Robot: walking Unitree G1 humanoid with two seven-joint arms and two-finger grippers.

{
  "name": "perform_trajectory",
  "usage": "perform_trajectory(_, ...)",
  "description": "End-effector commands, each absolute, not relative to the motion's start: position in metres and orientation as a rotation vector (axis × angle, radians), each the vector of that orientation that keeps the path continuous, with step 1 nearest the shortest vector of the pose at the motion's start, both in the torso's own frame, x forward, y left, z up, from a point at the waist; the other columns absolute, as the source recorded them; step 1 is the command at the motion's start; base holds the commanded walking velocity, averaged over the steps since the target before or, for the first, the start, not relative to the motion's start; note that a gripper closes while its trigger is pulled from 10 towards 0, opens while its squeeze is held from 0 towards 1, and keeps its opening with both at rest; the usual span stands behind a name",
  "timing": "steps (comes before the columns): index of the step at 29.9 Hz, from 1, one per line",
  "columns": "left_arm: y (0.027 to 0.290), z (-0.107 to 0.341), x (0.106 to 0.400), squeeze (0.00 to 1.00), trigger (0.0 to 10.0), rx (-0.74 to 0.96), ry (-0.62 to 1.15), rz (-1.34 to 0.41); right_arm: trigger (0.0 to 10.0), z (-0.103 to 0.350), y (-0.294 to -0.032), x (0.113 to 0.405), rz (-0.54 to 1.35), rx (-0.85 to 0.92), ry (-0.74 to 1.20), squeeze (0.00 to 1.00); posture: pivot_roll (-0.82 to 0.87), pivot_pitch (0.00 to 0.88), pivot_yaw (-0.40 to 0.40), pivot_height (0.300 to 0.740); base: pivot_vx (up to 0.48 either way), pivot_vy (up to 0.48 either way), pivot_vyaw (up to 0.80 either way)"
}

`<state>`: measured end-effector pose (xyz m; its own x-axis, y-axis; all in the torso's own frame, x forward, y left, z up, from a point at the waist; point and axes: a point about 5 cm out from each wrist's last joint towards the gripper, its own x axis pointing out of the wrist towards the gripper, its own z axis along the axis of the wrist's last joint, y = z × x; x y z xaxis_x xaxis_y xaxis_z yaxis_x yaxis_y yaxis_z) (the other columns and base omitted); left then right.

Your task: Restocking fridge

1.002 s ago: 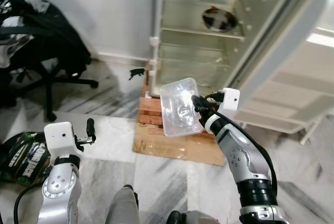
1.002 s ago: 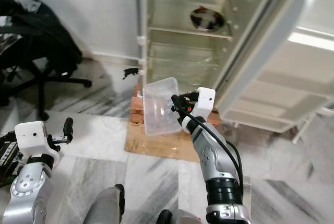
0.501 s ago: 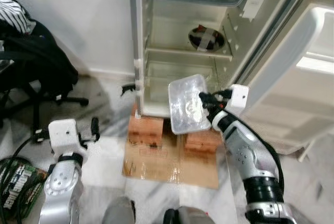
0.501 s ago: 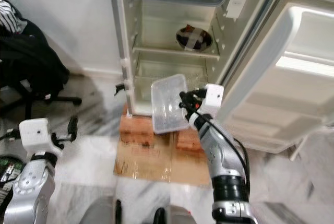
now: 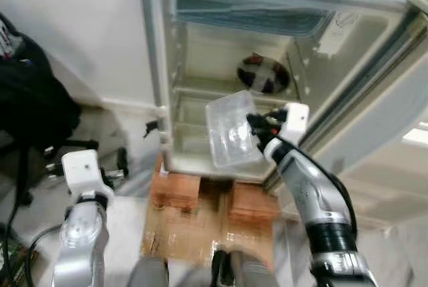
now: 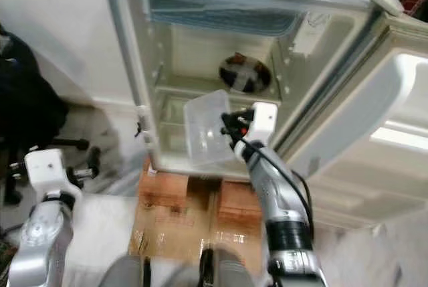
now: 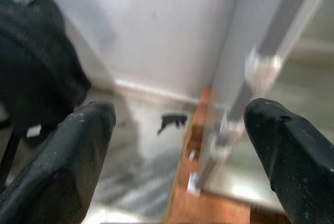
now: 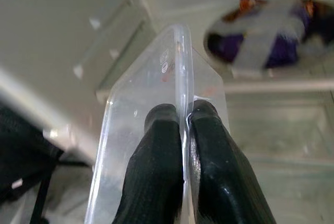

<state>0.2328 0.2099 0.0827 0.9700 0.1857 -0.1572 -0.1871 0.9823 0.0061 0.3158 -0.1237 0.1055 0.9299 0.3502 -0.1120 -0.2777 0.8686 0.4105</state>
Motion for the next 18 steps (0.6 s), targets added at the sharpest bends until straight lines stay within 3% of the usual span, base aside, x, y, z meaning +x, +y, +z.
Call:
perform_trajectory(1,0.217,0.081,0.229,0.00,10.0,0.001,0.173,0.209,10.0,0.106,-0.117,0.316,0.354,0.405,0.185,0.00,0.12,0.159,-0.100,0.740,0.274,0.394,0.00)
perform_trajectory(18,0.214,0.080,0.229,0.00,10.0,0.028,0.198,0.192,10.0,0.111,-0.107,0.327,0.344,0.438,0.169,0.00,0.15,0.174,-0.101,0.740,0.016,0.020,0.00)
